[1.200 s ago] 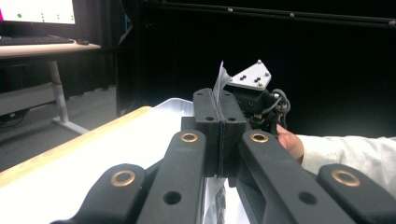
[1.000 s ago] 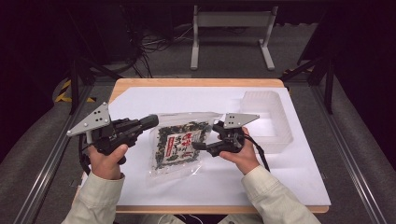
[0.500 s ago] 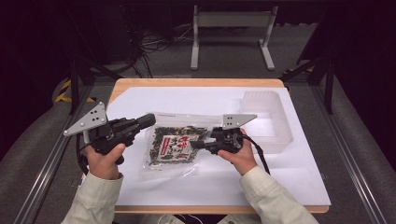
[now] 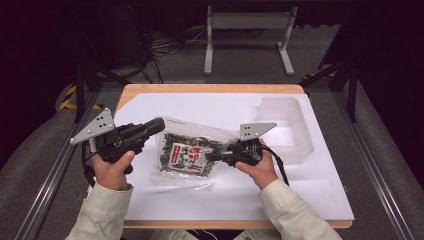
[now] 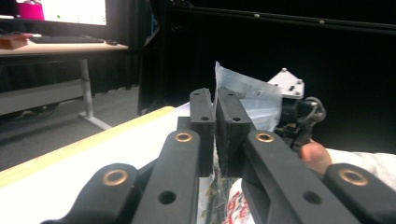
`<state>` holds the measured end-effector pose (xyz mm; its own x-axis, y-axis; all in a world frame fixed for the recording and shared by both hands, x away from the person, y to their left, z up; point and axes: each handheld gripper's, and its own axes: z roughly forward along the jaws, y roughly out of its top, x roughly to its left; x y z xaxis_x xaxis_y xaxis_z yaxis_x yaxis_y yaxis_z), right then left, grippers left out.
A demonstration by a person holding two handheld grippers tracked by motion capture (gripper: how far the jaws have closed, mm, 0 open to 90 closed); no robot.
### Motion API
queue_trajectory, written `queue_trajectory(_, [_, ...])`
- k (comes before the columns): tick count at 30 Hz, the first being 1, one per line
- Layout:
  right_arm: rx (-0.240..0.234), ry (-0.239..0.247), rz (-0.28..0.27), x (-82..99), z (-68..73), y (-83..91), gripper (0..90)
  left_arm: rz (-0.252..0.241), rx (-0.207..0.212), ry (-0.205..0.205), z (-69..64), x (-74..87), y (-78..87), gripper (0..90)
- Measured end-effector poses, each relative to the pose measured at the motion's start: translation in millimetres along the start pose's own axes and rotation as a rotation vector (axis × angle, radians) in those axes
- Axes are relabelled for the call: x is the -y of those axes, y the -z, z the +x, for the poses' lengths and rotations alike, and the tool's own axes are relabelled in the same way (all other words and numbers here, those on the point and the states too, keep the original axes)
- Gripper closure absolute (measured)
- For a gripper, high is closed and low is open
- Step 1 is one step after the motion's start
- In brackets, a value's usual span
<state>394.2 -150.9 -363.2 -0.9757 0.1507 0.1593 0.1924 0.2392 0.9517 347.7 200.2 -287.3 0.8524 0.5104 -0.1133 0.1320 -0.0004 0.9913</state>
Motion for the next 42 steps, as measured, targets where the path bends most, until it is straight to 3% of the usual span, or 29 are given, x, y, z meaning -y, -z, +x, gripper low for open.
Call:
queue_trajectory(6, [0.003,0.003,0.006,-2.4,2.6,4.9,77.1,0.011,0.006,0.023,4.0,1.7,-3.5,73.7])
queue_trajectory(11, [0.013,-0.008,0.0,-3.0,1.8,11.1,77.2,0.027,-0.005,0.009,4.5,2.0,-6.5,60.9])
queue_trajectory(18, [0.056,-0.012,-0.004,-10.0,0.2,32.6,77.2,0.063,-0.031,-0.024,7.6,6.1,-9.9,49.4])
queue_trajectory(29, [0.139,-0.026,0.031,-22.8,-1.0,60.8,77.2,0.128,-0.041,-0.058,14.2,18.2,-10.9,42.9])
queue_trajectory(42, [0.256,-0.051,0.085,-38.8,-5.4,88.3,77.2,0.185,-0.073,-0.022,30.4,39.3,-8.5,39.9])
